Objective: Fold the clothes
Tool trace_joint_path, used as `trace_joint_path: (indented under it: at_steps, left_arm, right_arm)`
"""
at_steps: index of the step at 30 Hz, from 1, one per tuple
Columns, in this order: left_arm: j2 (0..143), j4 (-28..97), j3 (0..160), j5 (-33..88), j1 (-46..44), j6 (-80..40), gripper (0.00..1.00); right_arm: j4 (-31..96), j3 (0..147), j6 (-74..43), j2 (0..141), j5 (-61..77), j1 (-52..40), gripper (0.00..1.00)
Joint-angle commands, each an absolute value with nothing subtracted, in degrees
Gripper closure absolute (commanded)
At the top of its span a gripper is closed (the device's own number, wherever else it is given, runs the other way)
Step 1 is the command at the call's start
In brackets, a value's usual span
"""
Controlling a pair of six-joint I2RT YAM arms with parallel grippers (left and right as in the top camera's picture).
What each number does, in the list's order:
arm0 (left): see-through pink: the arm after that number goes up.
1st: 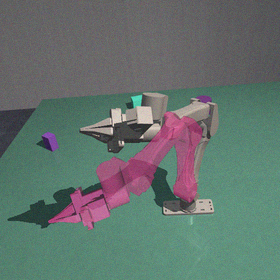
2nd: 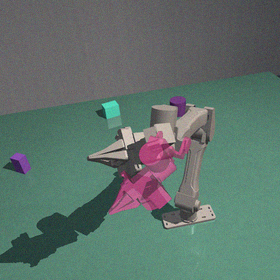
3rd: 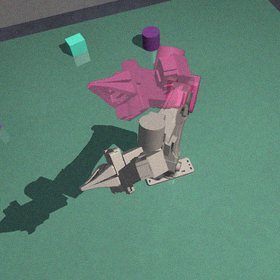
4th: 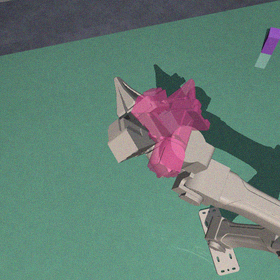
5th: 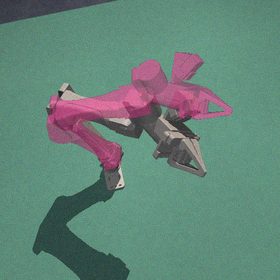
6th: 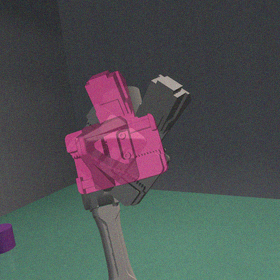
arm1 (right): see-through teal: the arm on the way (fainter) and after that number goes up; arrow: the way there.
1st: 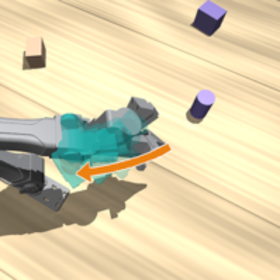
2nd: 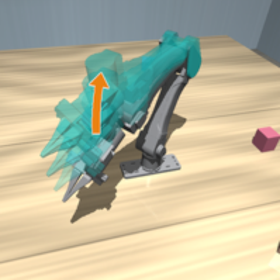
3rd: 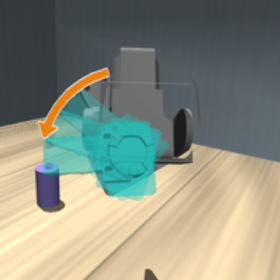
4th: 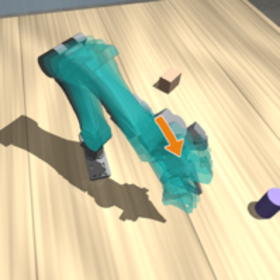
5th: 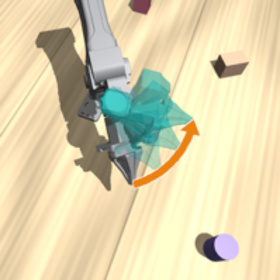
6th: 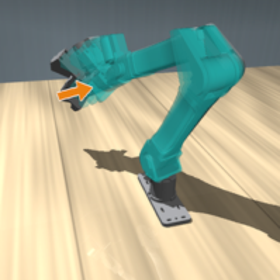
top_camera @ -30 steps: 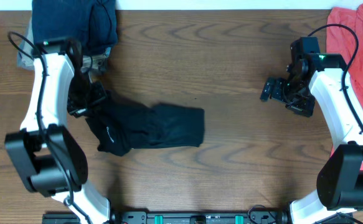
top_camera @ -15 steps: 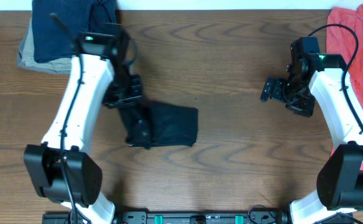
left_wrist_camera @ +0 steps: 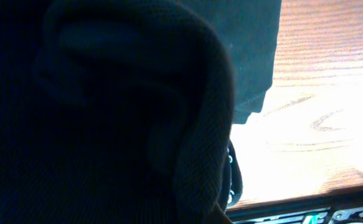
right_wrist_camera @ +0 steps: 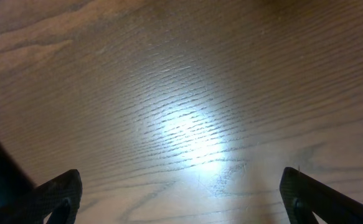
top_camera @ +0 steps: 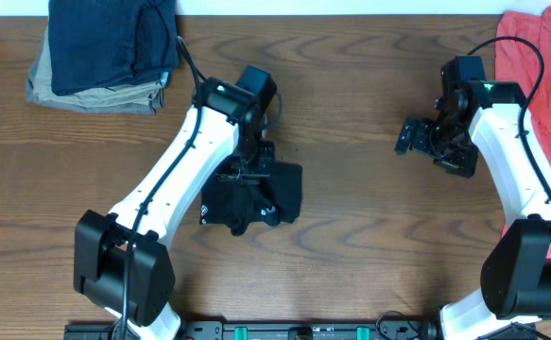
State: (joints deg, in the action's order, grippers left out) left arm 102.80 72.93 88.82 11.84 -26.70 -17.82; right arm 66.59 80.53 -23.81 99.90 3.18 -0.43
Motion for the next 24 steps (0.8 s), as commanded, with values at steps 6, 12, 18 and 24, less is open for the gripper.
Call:
trace_joint_path:
  at_steps: [6, 12, 18, 24]
  left_arm:
    - [102.78, 72.07, 88.33, 14.46, -26.96, -17.72, 0.94]
    - [102.78, 70.87, 87.96, 15.05, -28.21, -17.91, 0.86]
    - [102.78, 67.77, 84.6, 17.41, -30.33, -18.37, 0.77]
    - [102.78, 63.66, 79.57, 17.56, -32.01, -19.86, 0.77]
  right_arm:
    - [66.65, 80.82, -23.27, 99.46, 2.79, -0.16, 0.01]
    - [66.65, 80.82, -23.27, 99.46, 2.81, -0.38, 0.01]
    - [66.65, 80.82, -23.27, 99.46, 2.81, -0.38, 0.01]
    - [66.63, 80.82, -23.27, 99.46, 2.81, -0.49, 0.01]
